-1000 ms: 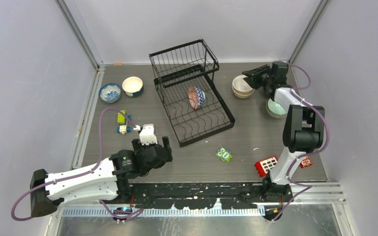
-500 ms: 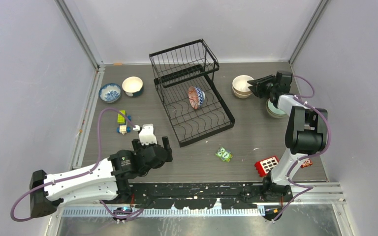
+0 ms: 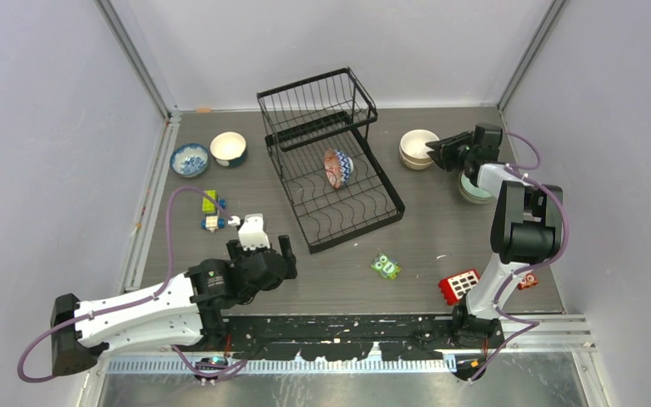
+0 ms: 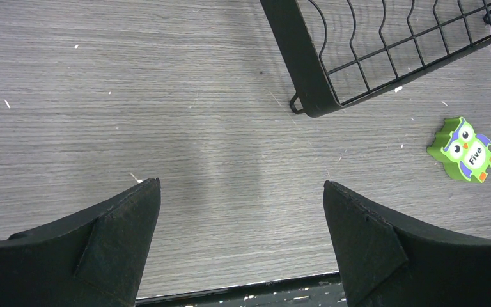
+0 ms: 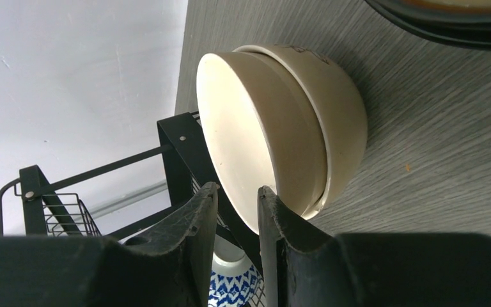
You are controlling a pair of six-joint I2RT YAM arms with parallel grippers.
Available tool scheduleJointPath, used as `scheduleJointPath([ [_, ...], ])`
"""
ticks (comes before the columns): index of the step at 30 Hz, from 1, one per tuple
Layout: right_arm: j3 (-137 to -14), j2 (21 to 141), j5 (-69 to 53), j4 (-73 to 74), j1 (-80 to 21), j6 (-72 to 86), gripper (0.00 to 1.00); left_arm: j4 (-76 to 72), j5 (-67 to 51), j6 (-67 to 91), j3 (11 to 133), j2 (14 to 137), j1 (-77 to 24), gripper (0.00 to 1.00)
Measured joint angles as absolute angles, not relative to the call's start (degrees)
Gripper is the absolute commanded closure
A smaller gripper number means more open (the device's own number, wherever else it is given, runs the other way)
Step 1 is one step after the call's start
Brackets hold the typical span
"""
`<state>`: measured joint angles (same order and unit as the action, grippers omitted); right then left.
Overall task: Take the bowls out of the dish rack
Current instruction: Adjust the bowl in the bowl, then adjust the dish rack at the center of the board.
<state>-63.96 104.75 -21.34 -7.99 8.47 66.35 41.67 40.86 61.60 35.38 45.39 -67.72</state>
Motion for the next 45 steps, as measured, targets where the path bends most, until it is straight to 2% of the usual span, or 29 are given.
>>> scheduleJointPath([
  [22,-65.1,103.1,-21.5,-5.9,7.8,66.6,0.63,41.5,40.8,62.6,35.4,45.4,-67.7,0.0],
  [27,-66.5,94.0,-19.0,-0.7,2.4,62.5,0.63,40.9,40.9,62.4,35.4,45.6,-67.7,0.0],
  [35,-68.2,75.6,-9.3,11.2,-14.4,46.1,0.62,40.0,42.7,58.7,35.5,45.8,-67.7,0.0],
  [40,-61.0,64.2,0.2,17.0,-22.3,37.6,0.61,36.3,44.3,52.4,35.9,45.7,-67.4,0.0],
  [45,-51.2,59.1,4.4,22.5,-25.3,34.5,0.59,29.7,45.4,44.8,37.6,47.5,-66.8,0.0],
])
